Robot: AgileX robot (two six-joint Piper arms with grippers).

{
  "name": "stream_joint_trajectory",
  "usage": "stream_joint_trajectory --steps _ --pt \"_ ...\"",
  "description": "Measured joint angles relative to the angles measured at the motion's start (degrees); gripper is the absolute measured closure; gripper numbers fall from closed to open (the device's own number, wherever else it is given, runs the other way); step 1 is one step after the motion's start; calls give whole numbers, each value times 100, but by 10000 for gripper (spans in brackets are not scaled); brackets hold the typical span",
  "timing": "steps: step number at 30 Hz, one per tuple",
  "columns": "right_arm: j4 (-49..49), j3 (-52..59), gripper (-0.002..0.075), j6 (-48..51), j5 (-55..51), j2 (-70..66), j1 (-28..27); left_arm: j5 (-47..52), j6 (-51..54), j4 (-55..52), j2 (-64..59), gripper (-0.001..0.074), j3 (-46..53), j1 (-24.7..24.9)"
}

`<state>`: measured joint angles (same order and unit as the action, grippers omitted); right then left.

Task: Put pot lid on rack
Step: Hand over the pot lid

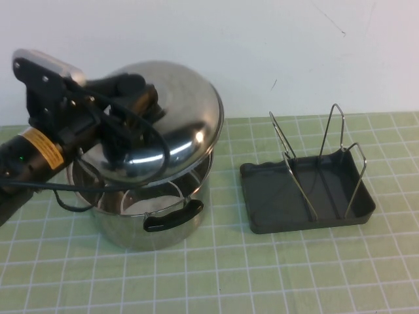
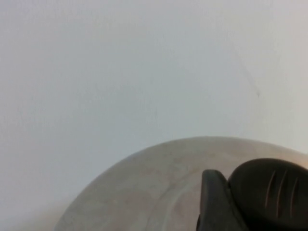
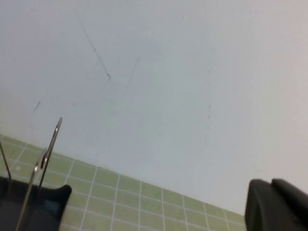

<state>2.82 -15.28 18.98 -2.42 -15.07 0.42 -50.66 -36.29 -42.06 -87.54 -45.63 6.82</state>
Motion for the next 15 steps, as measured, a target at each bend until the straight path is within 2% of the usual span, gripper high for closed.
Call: stream_joint_trajectory --steps 3,7,13,15 --pt "-282 -603 727 -8 -531 0 0 -657 -261 101 239 406 0 0" --pt "-1457 -1665 727 370 -1766 -70 0 -1320 -666 225 469 406 0 130" --pt "-4989 -2550 727 3112 -3585 -655 0 -1382 -783 331 570 406 -69 843" --pt "-5989 -2592 727 3655 -3895 -863 0 -1382 -770 400 570 406 -130 1158"
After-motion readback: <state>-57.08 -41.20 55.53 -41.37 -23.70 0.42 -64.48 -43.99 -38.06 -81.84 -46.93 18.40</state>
